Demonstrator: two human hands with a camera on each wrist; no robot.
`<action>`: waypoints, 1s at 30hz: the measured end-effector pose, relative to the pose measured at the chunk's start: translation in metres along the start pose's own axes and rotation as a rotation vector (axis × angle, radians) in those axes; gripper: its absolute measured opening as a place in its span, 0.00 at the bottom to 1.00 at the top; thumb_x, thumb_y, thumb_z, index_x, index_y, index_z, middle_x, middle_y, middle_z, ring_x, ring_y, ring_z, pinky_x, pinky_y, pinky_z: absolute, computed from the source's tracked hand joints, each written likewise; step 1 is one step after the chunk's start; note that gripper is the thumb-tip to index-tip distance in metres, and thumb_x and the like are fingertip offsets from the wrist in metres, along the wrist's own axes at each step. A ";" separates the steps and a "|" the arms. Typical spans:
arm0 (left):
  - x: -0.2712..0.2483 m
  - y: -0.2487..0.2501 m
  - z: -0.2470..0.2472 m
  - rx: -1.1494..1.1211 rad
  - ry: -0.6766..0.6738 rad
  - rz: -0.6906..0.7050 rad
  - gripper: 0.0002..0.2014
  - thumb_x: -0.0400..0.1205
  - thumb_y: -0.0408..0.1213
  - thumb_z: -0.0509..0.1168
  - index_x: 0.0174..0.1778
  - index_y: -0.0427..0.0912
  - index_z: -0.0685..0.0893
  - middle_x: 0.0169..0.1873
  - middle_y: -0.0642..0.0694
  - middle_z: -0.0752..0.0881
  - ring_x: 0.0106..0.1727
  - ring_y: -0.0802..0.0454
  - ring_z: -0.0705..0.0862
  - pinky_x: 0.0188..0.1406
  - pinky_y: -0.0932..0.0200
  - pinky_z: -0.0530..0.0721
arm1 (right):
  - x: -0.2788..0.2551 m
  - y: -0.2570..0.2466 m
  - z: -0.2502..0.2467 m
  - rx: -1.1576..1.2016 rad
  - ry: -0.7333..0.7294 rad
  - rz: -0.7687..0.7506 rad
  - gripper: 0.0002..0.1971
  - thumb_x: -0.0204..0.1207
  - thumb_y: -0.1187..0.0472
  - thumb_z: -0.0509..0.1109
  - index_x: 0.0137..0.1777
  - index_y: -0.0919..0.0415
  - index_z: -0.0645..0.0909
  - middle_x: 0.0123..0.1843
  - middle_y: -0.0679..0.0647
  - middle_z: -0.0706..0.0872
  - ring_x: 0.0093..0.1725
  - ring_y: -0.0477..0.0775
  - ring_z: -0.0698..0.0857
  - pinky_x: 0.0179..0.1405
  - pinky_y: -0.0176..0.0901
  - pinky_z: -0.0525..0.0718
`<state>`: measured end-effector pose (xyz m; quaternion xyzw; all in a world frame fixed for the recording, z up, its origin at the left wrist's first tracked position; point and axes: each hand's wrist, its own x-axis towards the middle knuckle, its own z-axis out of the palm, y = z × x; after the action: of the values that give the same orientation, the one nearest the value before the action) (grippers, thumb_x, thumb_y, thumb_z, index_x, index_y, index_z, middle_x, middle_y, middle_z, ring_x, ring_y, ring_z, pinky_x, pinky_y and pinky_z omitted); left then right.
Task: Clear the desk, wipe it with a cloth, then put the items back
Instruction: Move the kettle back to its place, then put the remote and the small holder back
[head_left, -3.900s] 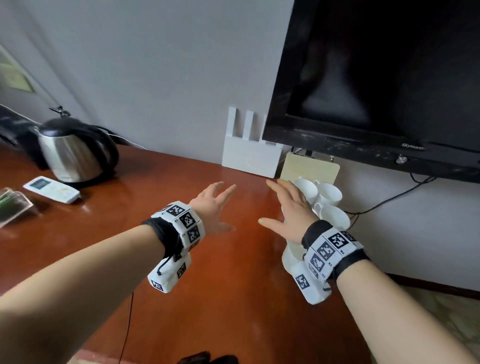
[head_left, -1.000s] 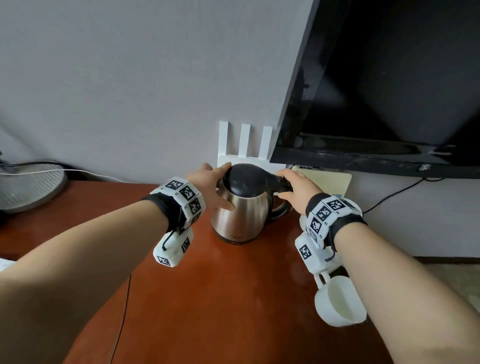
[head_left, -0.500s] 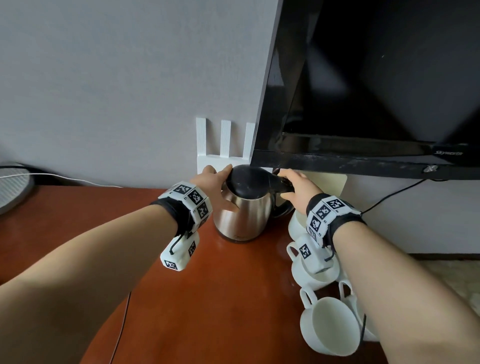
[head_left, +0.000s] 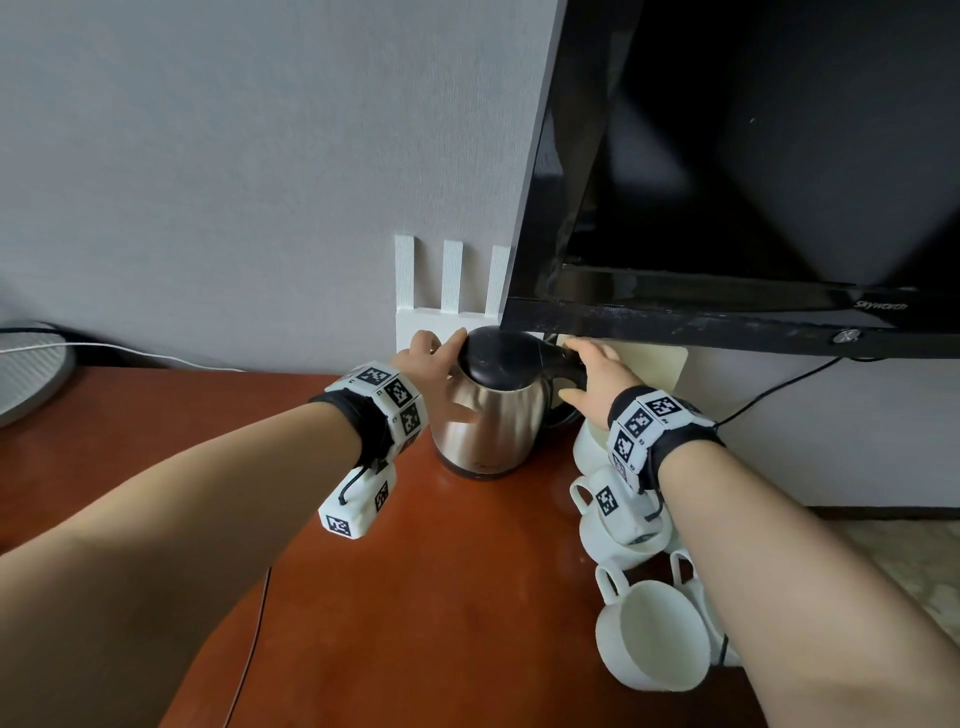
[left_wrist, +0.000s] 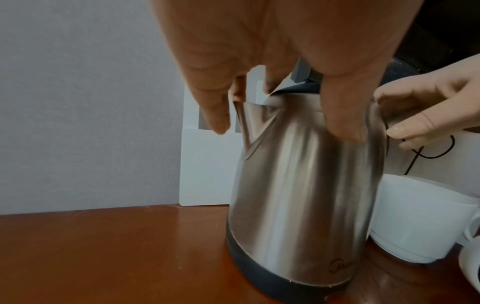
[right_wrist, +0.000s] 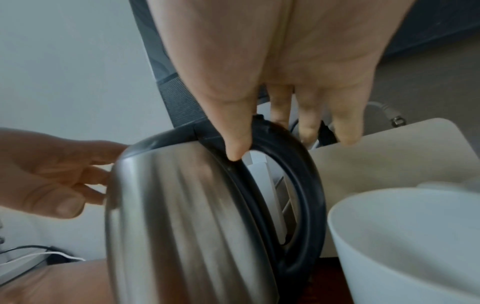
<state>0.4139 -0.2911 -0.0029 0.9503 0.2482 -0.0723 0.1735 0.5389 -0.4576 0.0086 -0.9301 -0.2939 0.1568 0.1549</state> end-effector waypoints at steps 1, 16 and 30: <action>-0.004 -0.001 0.000 0.004 0.001 0.005 0.52 0.72 0.57 0.72 0.83 0.53 0.44 0.77 0.43 0.57 0.73 0.41 0.69 0.69 0.52 0.72 | -0.004 -0.002 0.000 -0.022 0.003 0.011 0.33 0.77 0.60 0.68 0.80 0.50 0.58 0.79 0.56 0.63 0.74 0.61 0.70 0.74 0.54 0.70; -0.121 -0.109 -0.048 0.071 0.003 0.000 0.53 0.73 0.59 0.69 0.81 0.59 0.35 0.82 0.47 0.42 0.82 0.43 0.55 0.75 0.43 0.67 | -0.093 -0.141 0.026 -0.186 0.019 -0.137 0.41 0.75 0.47 0.69 0.82 0.46 0.49 0.84 0.52 0.49 0.83 0.58 0.48 0.80 0.58 0.58; -0.280 -0.386 -0.087 0.111 0.083 -0.343 0.51 0.71 0.59 0.71 0.83 0.55 0.46 0.80 0.44 0.54 0.80 0.44 0.59 0.77 0.48 0.66 | -0.140 -0.376 0.171 -0.269 -0.176 -0.405 0.42 0.76 0.45 0.67 0.83 0.44 0.44 0.85 0.53 0.45 0.84 0.57 0.43 0.82 0.56 0.50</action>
<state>-0.0158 -0.0688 0.0269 0.9043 0.4091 -0.0752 0.0955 0.1777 -0.2143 0.0254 -0.8474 -0.5045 0.1624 0.0319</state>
